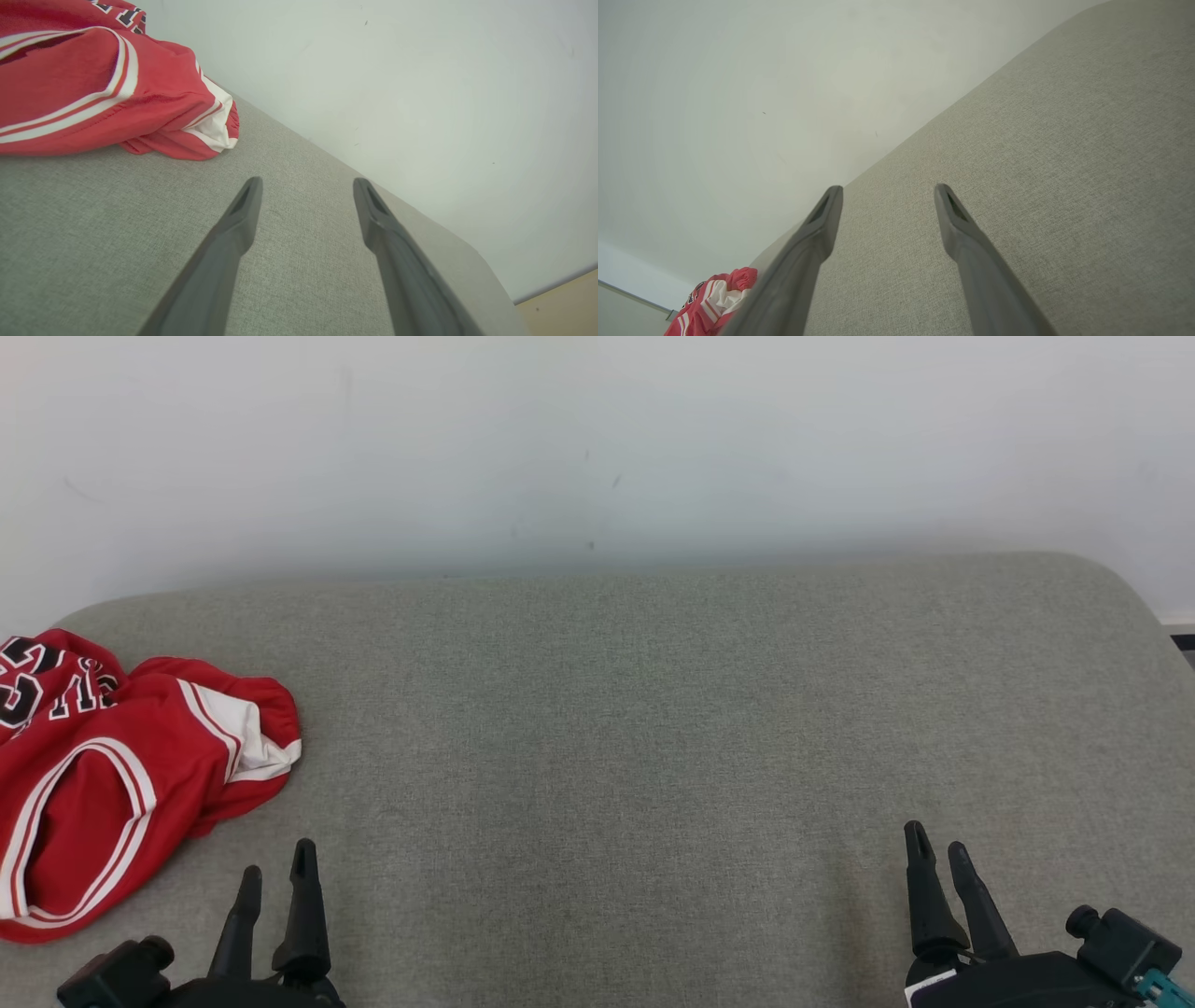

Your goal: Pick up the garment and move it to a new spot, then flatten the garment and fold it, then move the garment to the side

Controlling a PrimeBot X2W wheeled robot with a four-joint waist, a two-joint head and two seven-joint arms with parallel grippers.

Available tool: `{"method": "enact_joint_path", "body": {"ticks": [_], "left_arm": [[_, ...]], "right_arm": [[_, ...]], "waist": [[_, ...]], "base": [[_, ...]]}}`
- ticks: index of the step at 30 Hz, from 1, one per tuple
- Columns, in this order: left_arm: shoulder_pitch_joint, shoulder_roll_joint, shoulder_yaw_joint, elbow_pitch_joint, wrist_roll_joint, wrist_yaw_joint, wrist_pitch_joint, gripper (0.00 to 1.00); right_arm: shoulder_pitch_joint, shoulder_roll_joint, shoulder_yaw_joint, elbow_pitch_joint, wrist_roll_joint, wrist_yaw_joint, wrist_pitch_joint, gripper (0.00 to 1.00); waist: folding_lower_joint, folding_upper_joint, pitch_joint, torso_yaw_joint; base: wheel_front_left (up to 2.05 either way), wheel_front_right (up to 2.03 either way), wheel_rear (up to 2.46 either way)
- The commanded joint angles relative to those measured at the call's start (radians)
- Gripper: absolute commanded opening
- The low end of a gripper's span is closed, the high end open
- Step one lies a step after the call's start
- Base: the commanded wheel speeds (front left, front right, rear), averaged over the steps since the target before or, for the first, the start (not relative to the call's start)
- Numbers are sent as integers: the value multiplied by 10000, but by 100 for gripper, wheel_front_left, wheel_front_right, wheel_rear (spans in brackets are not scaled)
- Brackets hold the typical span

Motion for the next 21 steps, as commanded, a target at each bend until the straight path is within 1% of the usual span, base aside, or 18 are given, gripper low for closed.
{"method": "enact_joint_path", "body": {"ticks": [1,21], "left_arm": [[5,84,-9,-148,309,32,-97,100],[182,113,-135,-558,2328,33,-592,100]], "right_arm": [[39,-51,37,-142,-241,-10,-91,100],[276,-7,253,-409,-2327,-13,-586,100]], "waist": [[0,0,-6,5],[0,0,-37,107]], "base": [[0,0,0],[0,0,0]]}}
